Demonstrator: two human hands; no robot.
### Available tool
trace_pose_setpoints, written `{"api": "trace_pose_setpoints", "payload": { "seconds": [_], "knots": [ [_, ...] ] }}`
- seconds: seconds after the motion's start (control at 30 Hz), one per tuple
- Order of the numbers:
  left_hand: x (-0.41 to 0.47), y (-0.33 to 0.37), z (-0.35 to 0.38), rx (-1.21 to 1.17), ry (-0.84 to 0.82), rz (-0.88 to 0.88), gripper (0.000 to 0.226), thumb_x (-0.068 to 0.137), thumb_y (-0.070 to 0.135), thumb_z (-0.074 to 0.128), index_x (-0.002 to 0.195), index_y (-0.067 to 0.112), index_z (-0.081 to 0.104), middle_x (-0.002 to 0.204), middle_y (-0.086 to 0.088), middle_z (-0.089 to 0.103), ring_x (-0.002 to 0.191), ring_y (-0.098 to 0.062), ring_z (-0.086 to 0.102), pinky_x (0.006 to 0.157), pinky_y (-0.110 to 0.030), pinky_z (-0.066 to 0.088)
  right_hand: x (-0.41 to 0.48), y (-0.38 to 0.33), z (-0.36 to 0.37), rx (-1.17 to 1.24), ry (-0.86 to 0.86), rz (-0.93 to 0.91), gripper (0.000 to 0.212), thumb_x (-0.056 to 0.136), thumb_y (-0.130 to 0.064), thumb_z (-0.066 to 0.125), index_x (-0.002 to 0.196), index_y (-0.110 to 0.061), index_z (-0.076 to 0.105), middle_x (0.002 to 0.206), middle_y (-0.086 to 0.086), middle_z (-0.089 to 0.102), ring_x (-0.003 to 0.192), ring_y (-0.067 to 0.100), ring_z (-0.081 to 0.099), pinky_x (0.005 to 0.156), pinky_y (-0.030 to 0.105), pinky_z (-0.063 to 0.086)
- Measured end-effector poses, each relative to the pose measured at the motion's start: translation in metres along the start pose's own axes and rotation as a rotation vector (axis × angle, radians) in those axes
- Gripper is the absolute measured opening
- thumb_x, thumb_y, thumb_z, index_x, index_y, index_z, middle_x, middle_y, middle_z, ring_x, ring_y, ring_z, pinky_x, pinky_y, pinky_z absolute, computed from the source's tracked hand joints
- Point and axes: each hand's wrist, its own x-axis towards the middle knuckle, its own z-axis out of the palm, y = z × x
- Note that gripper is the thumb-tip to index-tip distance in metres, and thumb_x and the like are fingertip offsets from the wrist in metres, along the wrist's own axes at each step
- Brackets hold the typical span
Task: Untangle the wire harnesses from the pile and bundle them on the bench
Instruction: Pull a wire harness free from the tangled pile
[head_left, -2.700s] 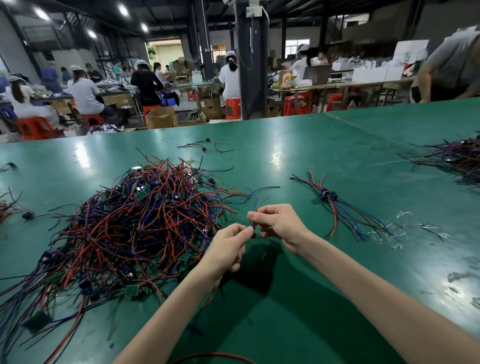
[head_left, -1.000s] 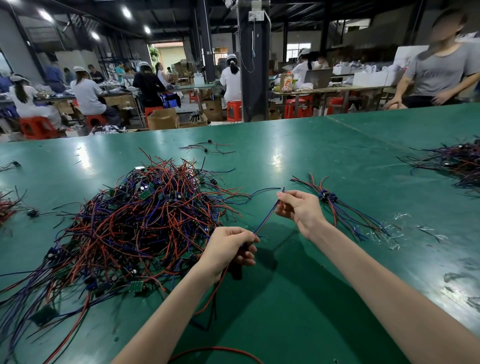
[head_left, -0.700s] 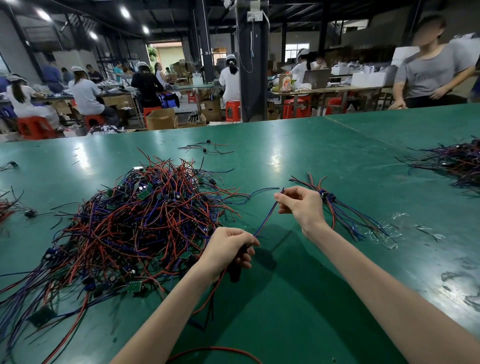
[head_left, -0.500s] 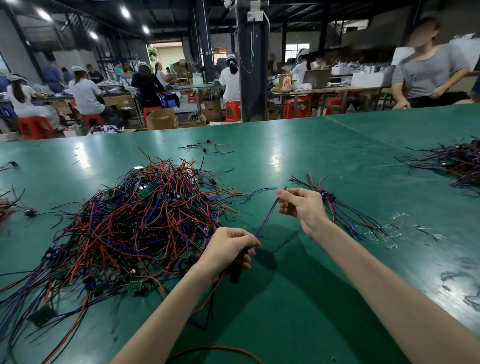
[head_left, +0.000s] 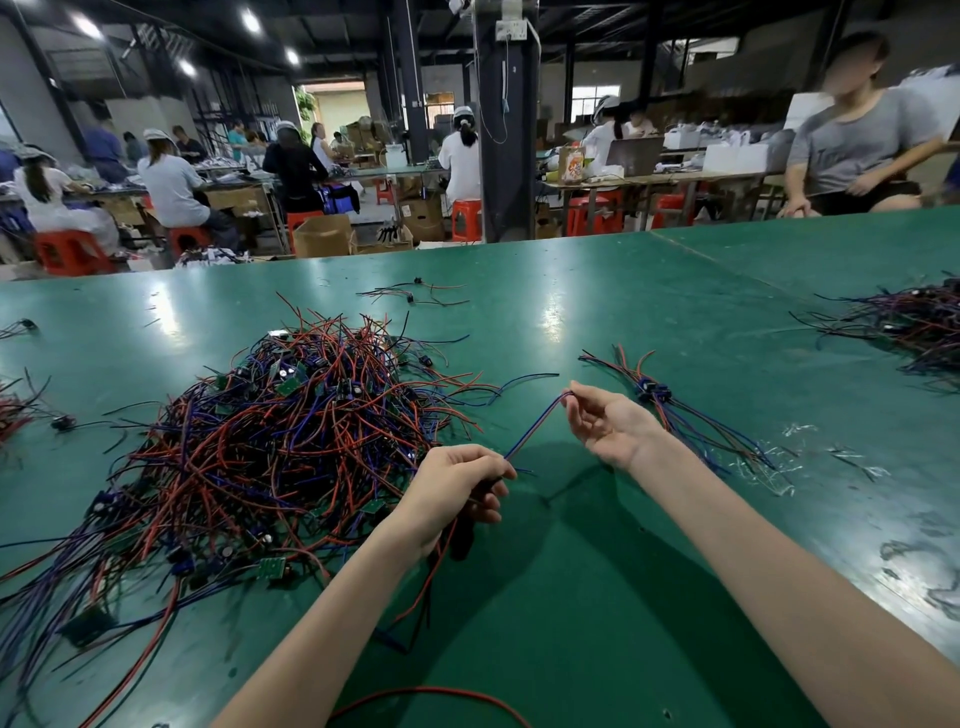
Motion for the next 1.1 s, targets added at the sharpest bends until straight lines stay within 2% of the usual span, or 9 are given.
{"api": "trace_pose_setpoints", "payload": {
  "seconds": [0.1,0.33,0.43,0.5,0.63,0.77,0.93,1.03,1.1],
  "knots": [
    [-0.001,0.000,0.000,0.008,-0.007,-0.005,0.018,0.090,0.002,0.057,0.075,0.000,0.067,0.056,-0.005,0.058,0.045,-0.011,0.051,0.043,-0.022,0.047,0.005,0.003,-0.001,-0.262,0.048,-0.259,0.017,0.085,-0.002,0.065,0.070,0.004,0.060,0.049,0.007,0.058,0.039,0.010,0.056,0.043,0.018,0.050],
    [-0.002,0.003,0.001,0.008,-0.022,-0.028,0.022,0.090,0.002,0.054,0.071,0.003,0.064,0.053,-0.005,0.055,0.041,-0.011,0.047,0.040,-0.020,0.043,0.012,0.014,-0.013,-1.256,0.080,-1.321,0.013,0.078,-0.007,0.076,0.070,0.000,0.068,0.059,0.006,0.062,0.048,0.020,0.055,0.052,0.029,0.049],
    [-0.002,0.004,0.000,-0.003,-0.013,-0.024,0.022,0.090,0.001,0.054,0.070,0.002,0.064,0.053,-0.005,0.055,0.040,-0.011,0.046,0.040,-0.020,0.043,0.013,0.014,-0.016,-1.367,0.080,-1.526,0.013,0.076,-0.006,0.077,0.069,-0.001,0.068,0.065,0.009,0.065,0.056,0.021,0.055,0.059,0.031,0.044],
    [-0.002,0.004,-0.002,-0.002,-0.010,-0.017,0.022,0.090,0.001,0.054,0.070,0.003,0.065,0.053,-0.005,0.056,0.041,-0.011,0.047,0.040,-0.020,0.043,0.011,0.013,-0.014,-1.305,0.108,-1.433,0.015,0.078,-0.009,0.076,0.067,-0.004,0.067,0.060,0.004,0.063,0.053,0.017,0.054,0.056,0.029,0.044],
    [-0.002,0.004,-0.003,-0.003,-0.013,-0.008,0.022,0.090,0.002,0.054,0.071,0.003,0.065,0.054,-0.004,0.056,0.042,-0.011,0.047,0.041,-0.020,0.043,0.005,0.006,-0.004,-0.700,0.091,-0.701,0.022,0.082,-0.014,0.072,0.063,-0.006,0.064,0.049,-0.001,0.063,0.038,0.008,0.050,0.036,0.019,0.037],
    [-0.002,0.005,0.000,-0.004,-0.044,-0.012,0.022,0.091,0.003,0.054,0.072,0.004,0.065,0.055,-0.004,0.056,0.042,-0.011,0.047,0.041,-0.020,0.043,0.002,0.002,0.001,-0.255,0.083,-0.256,0.017,0.083,-0.006,0.068,0.069,-0.002,0.058,0.050,0.006,0.061,0.032,0.002,0.043,0.030,0.012,0.028],
    [-0.003,0.006,0.003,0.003,-0.079,-0.008,0.021,0.092,0.003,0.053,0.074,0.004,0.064,0.056,-0.004,0.056,0.043,-0.011,0.048,0.042,-0.020,0.044,0.001,0.004,0.001,-0.001,0.013,-0.022,0.023,0.092,-0.006,0.056,0.070,-0.006,0.049,0.053,0.006,0.059,0.029,0.000,0.042,0.028,0.010,0.028],
    [-0.004,0.005,0.001,0.005,-0.078,-0.010,0.021,0.092,0.002,0.053,0.074,0.003,0.064,0.056,-0.004,0.056,0.043,-0.012,0.048,0.042,-0.021,0.044,0.000,0.005,0.003,-0.091,0.057,-0.089,0.022,0.089,-0.004,0.060,0.069,-0.003,0.052,0.059,0.008,0.059,0.029,0.000,0.042,0.029,0.008,0.026],
    [-0.003,0.005,-0.001,0.001,-0.069,-0.011,0.021,0.092,0.002,0.053,0.074,0.003,0.065,0.056,-0.004,0.056,0.043,-0.012,0.047,0.042,-0.021,0.044,0.000,0.005,0.005,-0.208,0.115,-0.196,0.020,0.084,-0.002,0.065,0.067,0.000,0.056,0.052,0.008,0.061,0.030,0.001,0.043,0.029,0.010,0.028]
  ]
}}
